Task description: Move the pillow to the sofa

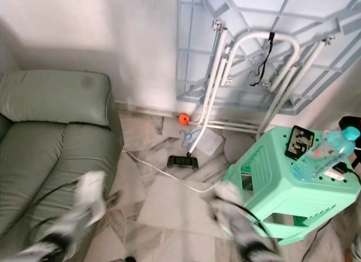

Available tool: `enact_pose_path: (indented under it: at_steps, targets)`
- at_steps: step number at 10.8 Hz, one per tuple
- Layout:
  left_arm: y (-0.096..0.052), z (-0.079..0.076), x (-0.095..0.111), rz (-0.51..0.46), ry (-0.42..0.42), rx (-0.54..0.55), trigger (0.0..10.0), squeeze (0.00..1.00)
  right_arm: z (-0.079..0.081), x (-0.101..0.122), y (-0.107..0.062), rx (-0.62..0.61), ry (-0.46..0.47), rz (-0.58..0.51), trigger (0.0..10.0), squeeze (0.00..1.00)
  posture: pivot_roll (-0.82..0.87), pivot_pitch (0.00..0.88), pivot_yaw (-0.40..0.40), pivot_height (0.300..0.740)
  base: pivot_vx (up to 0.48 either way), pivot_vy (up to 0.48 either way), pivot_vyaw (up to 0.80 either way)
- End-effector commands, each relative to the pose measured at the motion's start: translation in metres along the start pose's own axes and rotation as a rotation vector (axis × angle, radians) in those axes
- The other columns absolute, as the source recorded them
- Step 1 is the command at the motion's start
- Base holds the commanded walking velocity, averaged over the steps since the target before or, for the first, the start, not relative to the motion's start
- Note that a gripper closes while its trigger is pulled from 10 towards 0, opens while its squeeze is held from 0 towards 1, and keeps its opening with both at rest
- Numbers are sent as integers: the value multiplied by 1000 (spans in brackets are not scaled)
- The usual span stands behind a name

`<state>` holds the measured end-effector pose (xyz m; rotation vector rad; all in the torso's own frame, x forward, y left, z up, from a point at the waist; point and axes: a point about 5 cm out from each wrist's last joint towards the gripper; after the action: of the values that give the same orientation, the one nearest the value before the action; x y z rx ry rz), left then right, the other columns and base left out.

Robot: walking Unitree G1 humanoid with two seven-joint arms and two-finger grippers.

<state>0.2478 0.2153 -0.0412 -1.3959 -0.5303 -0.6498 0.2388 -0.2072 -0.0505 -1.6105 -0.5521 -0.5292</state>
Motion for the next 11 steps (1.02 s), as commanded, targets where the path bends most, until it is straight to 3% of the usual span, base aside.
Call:
enact_pose_path:
  at_steps: [1, 7, 11]
  targets:
    - [-1, -4, -12, 49, -10, -7, 10000, 0, 6, -3, 0, 17, -3, 18, 10000, 0, -111, 86, -30, 740, 0, 0, 0]
    - [-4, -1, -24, 94, 64, -8, 10000, 0, 7, -9, -1, 41, 39, 26, 10000, 0, -109, 76, -26, 740, 0, 0, 0]
    - [-5, 1, -28, 95, 68, -14, 10000, 0, 2, -6, -1, 28, 78, 3, 10000, 0, -109, 75, -25, 740, 0, 0, 0]
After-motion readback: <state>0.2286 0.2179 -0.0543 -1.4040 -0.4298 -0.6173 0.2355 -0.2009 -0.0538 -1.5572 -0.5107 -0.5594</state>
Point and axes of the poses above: a point about 5 cm out from each wrist's last joint towards the gripper, its own y axis pointing out of the wrist towards the gripper, its own x axis along the axis of the wrist's last joint, z = x × y, and after that the axes turned 7 degrees about y, right-handed
